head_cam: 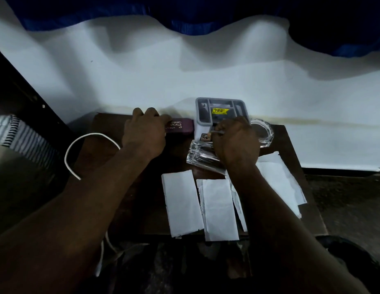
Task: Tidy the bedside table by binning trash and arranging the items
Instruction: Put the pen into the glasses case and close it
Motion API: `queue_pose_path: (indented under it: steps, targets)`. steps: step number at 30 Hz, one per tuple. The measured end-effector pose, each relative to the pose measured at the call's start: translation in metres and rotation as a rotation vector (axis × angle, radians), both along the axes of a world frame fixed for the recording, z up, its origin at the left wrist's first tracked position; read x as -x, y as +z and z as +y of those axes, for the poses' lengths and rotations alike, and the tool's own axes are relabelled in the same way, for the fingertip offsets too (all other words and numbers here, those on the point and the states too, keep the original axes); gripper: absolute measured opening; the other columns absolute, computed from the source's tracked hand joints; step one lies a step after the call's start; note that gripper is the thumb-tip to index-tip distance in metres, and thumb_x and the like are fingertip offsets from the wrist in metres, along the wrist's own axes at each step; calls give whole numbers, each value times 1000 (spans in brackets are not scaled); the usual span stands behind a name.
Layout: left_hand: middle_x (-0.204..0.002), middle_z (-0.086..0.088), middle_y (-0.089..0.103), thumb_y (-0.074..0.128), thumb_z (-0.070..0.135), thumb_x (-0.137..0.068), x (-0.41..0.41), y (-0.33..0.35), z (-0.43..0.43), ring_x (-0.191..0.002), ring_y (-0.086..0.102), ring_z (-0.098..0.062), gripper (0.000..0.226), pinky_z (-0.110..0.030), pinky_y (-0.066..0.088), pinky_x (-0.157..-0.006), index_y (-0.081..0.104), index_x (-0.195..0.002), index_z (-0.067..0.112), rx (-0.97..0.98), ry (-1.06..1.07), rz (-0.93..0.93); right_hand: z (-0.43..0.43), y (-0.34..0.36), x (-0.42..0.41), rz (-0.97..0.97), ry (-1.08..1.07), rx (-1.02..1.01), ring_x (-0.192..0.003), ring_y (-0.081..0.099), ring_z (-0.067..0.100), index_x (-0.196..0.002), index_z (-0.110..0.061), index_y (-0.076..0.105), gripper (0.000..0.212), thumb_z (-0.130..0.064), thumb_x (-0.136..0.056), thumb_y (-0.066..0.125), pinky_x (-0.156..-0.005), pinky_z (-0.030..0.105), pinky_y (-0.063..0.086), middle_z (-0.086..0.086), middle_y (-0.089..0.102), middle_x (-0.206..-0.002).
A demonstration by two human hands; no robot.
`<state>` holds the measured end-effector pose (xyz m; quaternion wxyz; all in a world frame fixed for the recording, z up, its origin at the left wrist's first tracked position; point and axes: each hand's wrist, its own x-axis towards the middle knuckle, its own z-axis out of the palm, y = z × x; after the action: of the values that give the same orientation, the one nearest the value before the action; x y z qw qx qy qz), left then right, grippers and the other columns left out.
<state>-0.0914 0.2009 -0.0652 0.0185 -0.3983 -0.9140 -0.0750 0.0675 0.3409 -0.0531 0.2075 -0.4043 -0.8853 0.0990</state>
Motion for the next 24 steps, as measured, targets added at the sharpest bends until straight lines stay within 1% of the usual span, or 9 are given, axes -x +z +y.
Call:
queue_pose_path:
  steps: [2,6,13,17,18,20,21,24]
  targets:
    - [-129,-4,57,59,19,-88,2,0,-2,-116,47,-39,53,-47,49,-88,56,-138,36,5,-5,21,1,0,1,-14,-6,-1,-104,70,30,-110,-22,79,25,-33,-90,68,-84,34,56,5,70,-120]
    - [-130,-3,57,60,19,-88,6,-1,-3,-118,47,-38,54,-47,48,-90,56,-138,37,24,7,28,-1,-1,2,-4,-26,-2,-101,71,31,-108,-21,80,25,-33,-89,70,-83,36,59,6,70,-119]
    - [-128,-4,56,59,20,-89,6,-5,-6,-119,46,-38,52,-49,46,-92,55,-138,38,34,12,79,-3,-1,3,18,-25,24,-99,71,31,-106,-21,80,24,-31,-87,71,-81,34,57,6,71,-116]
    - [-128,-5,56,62,20,-87,6,-6,-5,-118,47,-38,50,-49,45,-93,57,-135,33,29,23,90,-3,1,3,23,-25,45,-99,71,33,-106,-19,80,24,-27,-86,69,-82,35,57,9,72,-115]
    - [-128,-5,56,64,21,-86,6,-7,-4,-118,47,-38,49,-49,45,-92,57,-133,31,28,29,86,-3,3,3,20,-26,49,-98,72,33,-105,-18,80,24,-26,-86,67,-79,32,56,9,73,-112]
    - [-128,-5,55,68,24,-84,5,-7,-3,-120,46,-37,48,-48,44,-92,57,-131,29,28,38,83,-3,7,5,-14,-24,30,-95,72,31,-104,-20,80,25,-26,-86,63,-72,26,46,8,75,-109]
    - [-129,-5,55,68,25,-84,5,-7,-3,-120,45,-37,48,-48,43,-92,56,-130,28,28,40,86,-4,9,5,-11,-26,23,-95,73,29,-104,-21,80,24,-26,-86,64,-71,25,43,7,75,-109]
    - [-131,-5,54,66,24,-85,4,-8,-2,-122,44,-38,46,-48,42,-92,56,-130,28,40,50,103,-7,15,6,21,-19,30,-100,72,28,-104,-22,80,22,-27,-84,71,-74,26,43,5,74,-114]
